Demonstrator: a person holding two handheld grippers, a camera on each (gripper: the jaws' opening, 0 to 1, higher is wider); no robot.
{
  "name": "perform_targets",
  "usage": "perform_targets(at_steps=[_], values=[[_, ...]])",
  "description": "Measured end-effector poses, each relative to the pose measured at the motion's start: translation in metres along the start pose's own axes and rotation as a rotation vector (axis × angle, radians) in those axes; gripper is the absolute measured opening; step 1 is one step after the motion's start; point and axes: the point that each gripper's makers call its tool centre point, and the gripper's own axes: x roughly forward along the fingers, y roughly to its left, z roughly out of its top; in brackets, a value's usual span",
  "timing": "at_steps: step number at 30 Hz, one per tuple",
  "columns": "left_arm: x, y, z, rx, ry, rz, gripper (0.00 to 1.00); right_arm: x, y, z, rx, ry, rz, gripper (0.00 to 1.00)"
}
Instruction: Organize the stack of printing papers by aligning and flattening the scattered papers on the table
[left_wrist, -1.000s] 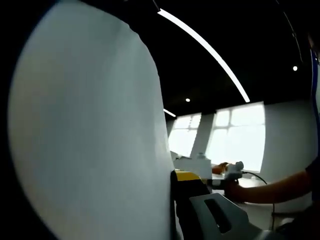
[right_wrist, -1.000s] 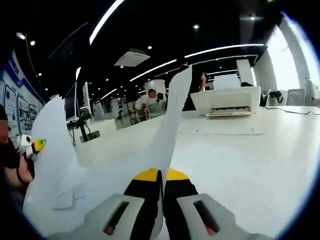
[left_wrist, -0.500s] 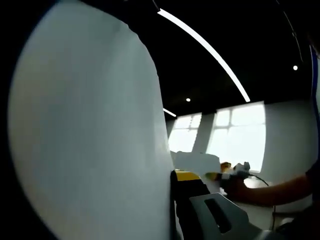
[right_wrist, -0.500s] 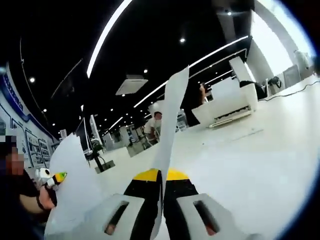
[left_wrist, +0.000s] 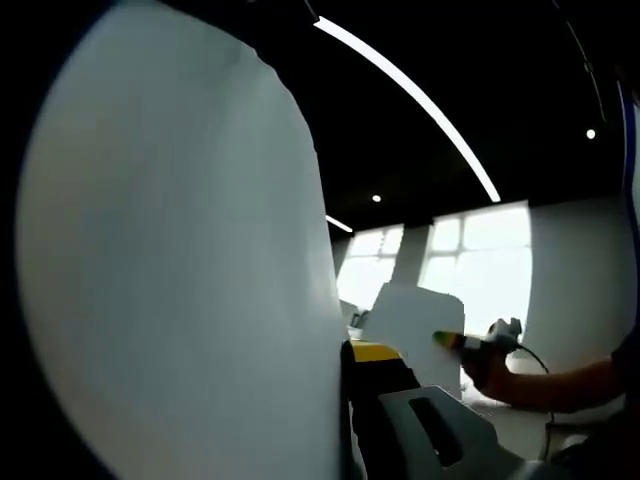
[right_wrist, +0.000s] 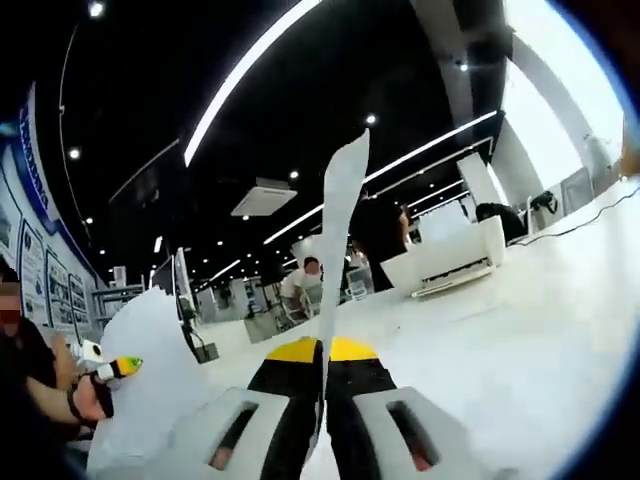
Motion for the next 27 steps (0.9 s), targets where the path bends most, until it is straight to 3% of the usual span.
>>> perform_targets(at_steps=[6, 11, 15, 19, 27], values=[[-0.001, 0.001, 0.002, -0.009, -0.013, 0.001, 0.07, -0.005, 0.011, 0.035, -0.101, 0.017, 0.030, 0.00], [-0.001, 0.000, 0.002, -0.013, -0.013, -0.002, 0.07, -0.005, 0.045, 0.080, -0.146, -0.020, 0.172, 0.00], [-0.001, 0.000, 0.002, -0.009, -0.010, -0.003, 0.07, -0.009, 0.072, 0.098, -0.110, -0.024, 0.299, 0.00], [-0.001, 0.000, 0.001, -0.010, -0.009, -0.003, 0.07, -0.016, 0.107, 0.109, -0.110, -0.029, 0.417, 0.00], [0.000, 0.000, 0.001, -0.007, -0.007, -0.002, 0.07, -0.028, 0.157, 0.104, -0.106, 0.000, 0.574, 0.00]])
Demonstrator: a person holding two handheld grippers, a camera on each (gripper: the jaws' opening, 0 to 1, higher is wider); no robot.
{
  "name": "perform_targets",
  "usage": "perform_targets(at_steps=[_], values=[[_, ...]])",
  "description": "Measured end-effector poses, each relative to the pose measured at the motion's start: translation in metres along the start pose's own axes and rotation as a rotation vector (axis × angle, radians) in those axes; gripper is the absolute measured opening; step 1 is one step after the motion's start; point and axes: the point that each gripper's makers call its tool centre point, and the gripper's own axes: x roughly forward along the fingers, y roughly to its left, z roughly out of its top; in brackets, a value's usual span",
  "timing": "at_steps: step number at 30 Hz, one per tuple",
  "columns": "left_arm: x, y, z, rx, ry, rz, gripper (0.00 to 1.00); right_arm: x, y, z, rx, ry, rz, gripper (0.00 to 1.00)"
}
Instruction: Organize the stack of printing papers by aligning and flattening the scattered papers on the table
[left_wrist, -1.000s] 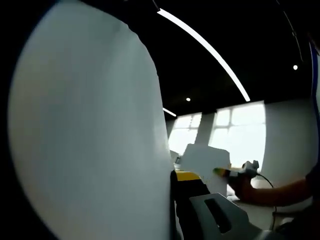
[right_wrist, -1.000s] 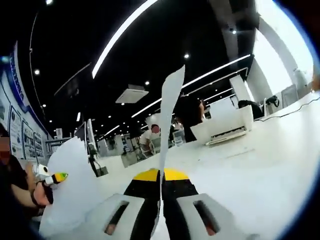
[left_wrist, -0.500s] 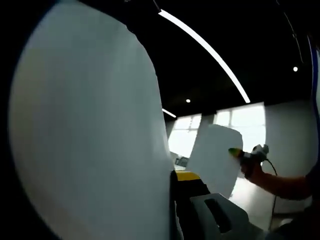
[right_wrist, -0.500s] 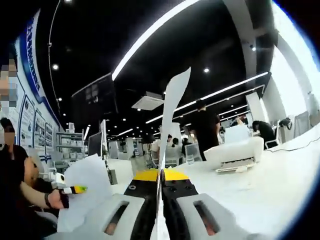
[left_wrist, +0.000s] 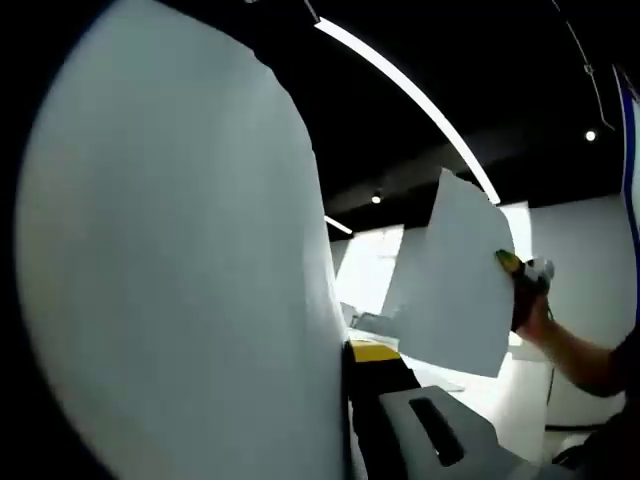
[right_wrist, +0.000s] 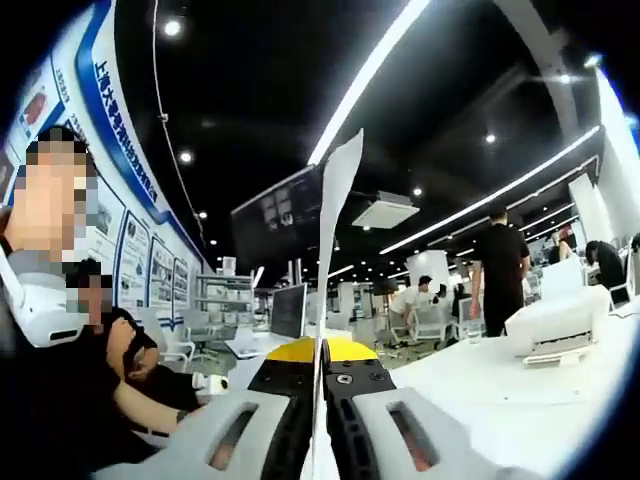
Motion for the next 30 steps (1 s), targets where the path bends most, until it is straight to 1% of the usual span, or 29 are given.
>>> perform_targets(at_steps=[4, 8, 11, 14, 18, 21, 23, 25, 26, 27, 30], values=[[0.001, 0.000, -0.001, 0.005, 0.006, 0.003, 0.07, 0.002, 0.010, -0.004, -0.004, 0.021, 0.031, 0.00], [0.001, 0.000, -0.002, 0.009, 0.011, 0.003, 0.07, 0.007, 0.013, -0.012, 0.000, 0.082, 0.066, 0.00], [0.001, 0.000, -0.002, 0.006, 0.010, 0.003, 0.07, 0.012, 0.014, -0.023, 0.009, 0.131, 0.081, 0.00], [0.001, -0.001, -0.003, 0.007, 0.014, -0.002, 0.07, 0.018, 0.012, -0.035, 0.032, 0.164, 0.086, 0.00], [0.001, -0.002, -0.003, 0.011, 0.017, -0.003, 0.07, 0.029, 0.004, -0.062, 0.046, 0.218, 0.067, 0.00], [0.002, -0.002, -0.003, 0.010, 0.019, -0.004, 0.07, 0.043, -0.007, -0.085, 0.005, 0.266, 0.012, 0.00], [0.002, -0.002, -0.004, 0.012, 0.021, -0.005, 0.07, 0.052, -0.015, -0.097, -0.026, 0.291, -0.027, 0.00], [0.002, -0.003, -0.004, 0.013, 0.021, -0.006, 0.07, 0.062, -0.019, -0.105, -0.055, 0.301, -0.043, 0.00], [0.002, -0.003, -0.004, 0.013, 0.021, -0.006, 0.07, 0.066, -0.022, -0.111, -0.061, 0.323, -0.059, 0.00], [0.002, -0.003, -0.004, 0.012, 0.021, -0.007, 0.07, 0.069, -0.026, -0.116, -0.084, 0.338, -0.077, 0.00], [0.002, -0.003, -0.004, 0.011, 0.022, -0.009, 0.07, 0.082, -0.028, -0.126, -0.102, 0.345, -0.088, 0.00]])
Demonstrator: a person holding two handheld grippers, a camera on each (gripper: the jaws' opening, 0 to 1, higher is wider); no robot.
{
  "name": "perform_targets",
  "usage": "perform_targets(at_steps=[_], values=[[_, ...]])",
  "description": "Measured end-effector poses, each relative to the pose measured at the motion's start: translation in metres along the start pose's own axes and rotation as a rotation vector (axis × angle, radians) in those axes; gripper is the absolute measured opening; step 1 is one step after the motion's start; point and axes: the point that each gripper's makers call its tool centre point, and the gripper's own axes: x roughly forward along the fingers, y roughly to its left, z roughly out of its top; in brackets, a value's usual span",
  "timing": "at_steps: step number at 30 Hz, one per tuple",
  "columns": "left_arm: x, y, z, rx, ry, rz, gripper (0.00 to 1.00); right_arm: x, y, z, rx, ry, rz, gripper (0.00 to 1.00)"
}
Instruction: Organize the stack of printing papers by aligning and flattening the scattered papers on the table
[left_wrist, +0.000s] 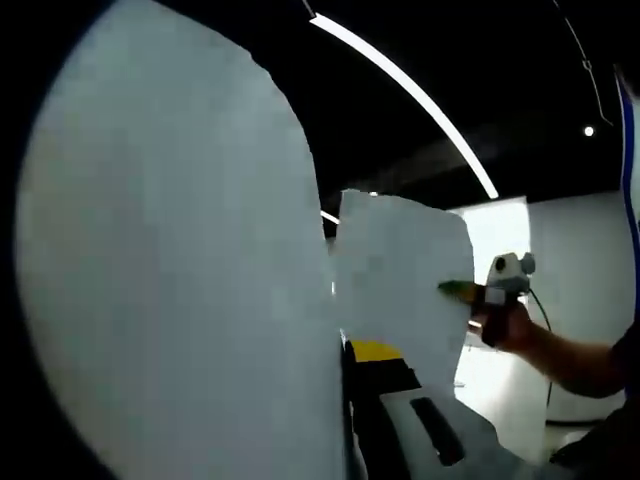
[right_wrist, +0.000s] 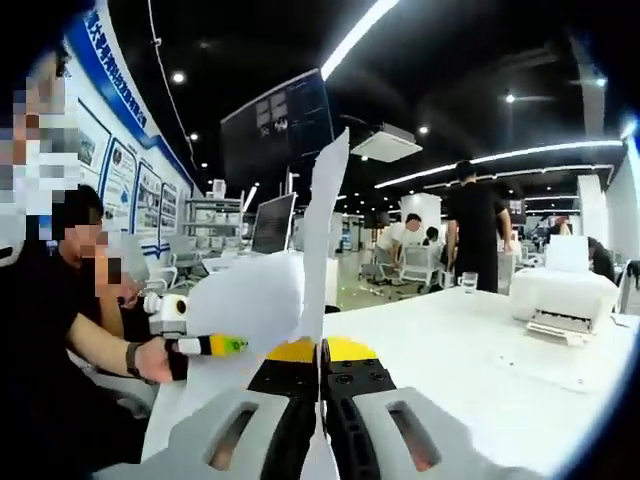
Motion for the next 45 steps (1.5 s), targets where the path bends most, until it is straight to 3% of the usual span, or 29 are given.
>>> perform_targets(at_steps=[5, 11, 20, 23, 32, 34, 38, 45], values=[[0.000, 0.001, 0.001, -0.010, -0.006, 0.000, 0.08, 0.014, -0.002, -0.002, -0.051, 0.002, -0.021, 0.00], [0.000, 0.001, 0.001, -0.018, -0.007, -0.003, 0.08, 0.016, -0.007, -0.002, -0.089, -0.010, -0.023, 0.00], [0.000, 0.001, 0.001, -0.029, -0.006, -0.005, 0.11, 0.014, 0.008, -0.005, -0.171, -0.029, 0.119, 0.00], [0.001, 0.001, 0.000, -0.021, -0.002, -0.002, 0.14, 0.010, 0.017, 0.001, -0.091, -0.068, 0.189, 0.00], [0.002, 0.000, -0.003, -0.005, 0.011, -0.006, 0.17, -0.005, 0.012, 0.007, 0.034, -0.090, 0.267, 0.00], [0.002, 0.000, -0.003, -0.004, 0.012, -0.006, 0.17, -0.003, 0.010, 0.003, 0.053, -0.070, 0.267, 0.00], [0.002, 0.000, -0.003, -0.003, 0.014, -0.008, 0.17, 0.007, -0.003, -0.020, 0.071, 0.036, 0.213, 0.00], [0.001, 0.000, -0.002, -0.014, 0.006, -0.007, 0.18, 0.024, 0.013, -0.034, 0.110, 0.040, 0.247, 0.00]])
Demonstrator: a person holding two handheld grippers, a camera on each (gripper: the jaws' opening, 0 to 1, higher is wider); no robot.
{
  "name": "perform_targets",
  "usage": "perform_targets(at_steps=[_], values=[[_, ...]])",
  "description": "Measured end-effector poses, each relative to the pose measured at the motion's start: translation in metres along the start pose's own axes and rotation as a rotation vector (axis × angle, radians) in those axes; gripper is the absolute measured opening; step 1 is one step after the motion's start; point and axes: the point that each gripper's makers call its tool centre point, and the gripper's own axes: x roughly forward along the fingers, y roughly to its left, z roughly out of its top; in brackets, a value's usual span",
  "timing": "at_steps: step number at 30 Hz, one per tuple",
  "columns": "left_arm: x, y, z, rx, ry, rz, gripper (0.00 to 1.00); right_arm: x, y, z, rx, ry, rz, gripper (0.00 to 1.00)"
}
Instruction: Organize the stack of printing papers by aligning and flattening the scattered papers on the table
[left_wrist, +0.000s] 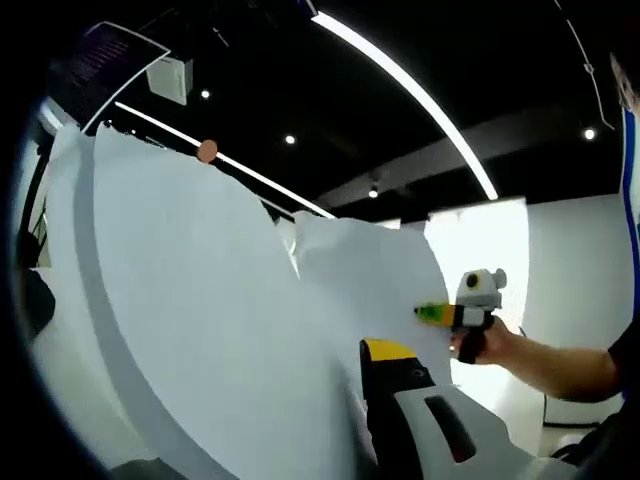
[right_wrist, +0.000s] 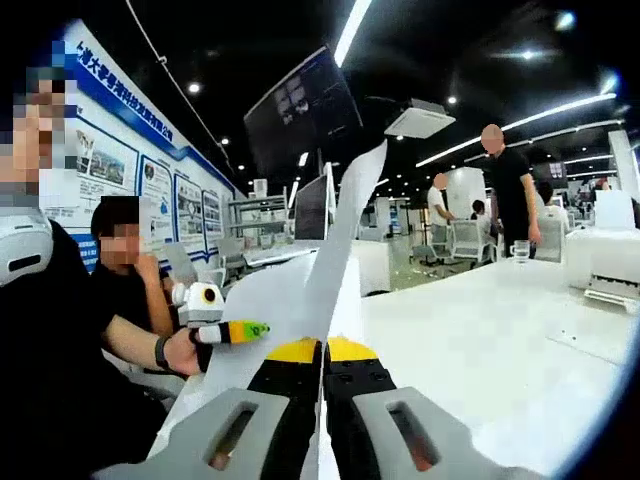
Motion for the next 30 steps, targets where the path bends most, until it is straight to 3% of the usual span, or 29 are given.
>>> perform_targets(at_steps=[9, 17, 30], values=[[0.001, -0.001, -0.001, 0.011, 0.008, -0.006, 0.18, 0.017, -0.002, -0.001, -0.149, 0.018, -0.033, 0.00], [-0.001, -0.001, 0.000, 0.016, -0.001, -0.001, 0.17, 0.035, 0.001, 0.004, -0.145, -0.008, -0.028, 0.00], [-0.001, 0.001, 0.002, 0.003, -0.006, 0.007, 0.15, 0.056, 0.008, -0.011, -0.138, 0.028, -0.015, 0.00]])
